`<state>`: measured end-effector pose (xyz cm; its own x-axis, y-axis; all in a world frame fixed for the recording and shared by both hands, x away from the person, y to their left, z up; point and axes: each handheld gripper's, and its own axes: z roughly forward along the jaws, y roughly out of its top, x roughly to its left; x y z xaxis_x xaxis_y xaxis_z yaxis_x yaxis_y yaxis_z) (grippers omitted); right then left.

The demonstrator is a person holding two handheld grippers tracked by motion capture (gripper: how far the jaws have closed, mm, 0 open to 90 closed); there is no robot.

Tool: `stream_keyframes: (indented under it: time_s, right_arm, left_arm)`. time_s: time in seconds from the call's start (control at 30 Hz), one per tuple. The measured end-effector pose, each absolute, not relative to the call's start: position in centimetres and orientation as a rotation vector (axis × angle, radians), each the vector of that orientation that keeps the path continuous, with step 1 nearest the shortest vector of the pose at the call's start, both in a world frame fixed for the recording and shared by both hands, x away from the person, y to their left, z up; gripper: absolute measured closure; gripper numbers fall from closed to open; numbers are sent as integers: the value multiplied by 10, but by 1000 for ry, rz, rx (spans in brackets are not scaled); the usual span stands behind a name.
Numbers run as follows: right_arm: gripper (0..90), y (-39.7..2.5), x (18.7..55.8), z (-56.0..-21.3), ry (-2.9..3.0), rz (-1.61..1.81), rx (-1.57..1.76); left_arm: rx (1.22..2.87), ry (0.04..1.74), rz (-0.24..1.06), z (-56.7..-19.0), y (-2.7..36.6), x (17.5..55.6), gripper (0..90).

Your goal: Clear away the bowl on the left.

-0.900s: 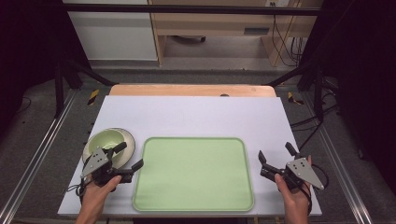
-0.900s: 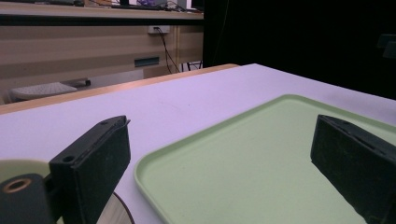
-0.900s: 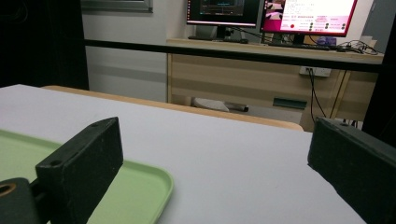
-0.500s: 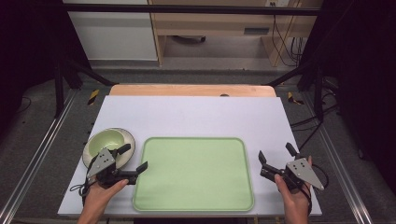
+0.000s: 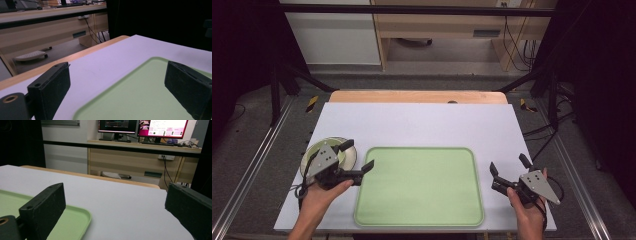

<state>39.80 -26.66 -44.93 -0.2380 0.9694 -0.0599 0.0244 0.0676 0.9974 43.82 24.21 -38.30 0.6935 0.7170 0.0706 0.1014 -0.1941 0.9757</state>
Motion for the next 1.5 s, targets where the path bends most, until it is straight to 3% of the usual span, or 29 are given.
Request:
stream_keyframes:
  time_s: [0.23, 0.57, 0.77, 1.5]
  right_arm:
    - [33, -264, 396, -449, 1437, 1317, 1065]
    - [34, -263, 396, -448, 1436, 1315, 1074]
    - [34, -264, 395, -447, 1438, 1314, 1077]
    - [47, -261, 395, -448, 1476, 1300, 1081]
  left_arm:
    - [1649, 739, 653, -355, 255, 472, 71]
    - [1607, 910, 708, -366, 303, 477, 81]
    - [1669, 1002, 794, -373, 327, 478, 82]
    - [1739, 1206, 831, -397, 359, 484, 87]
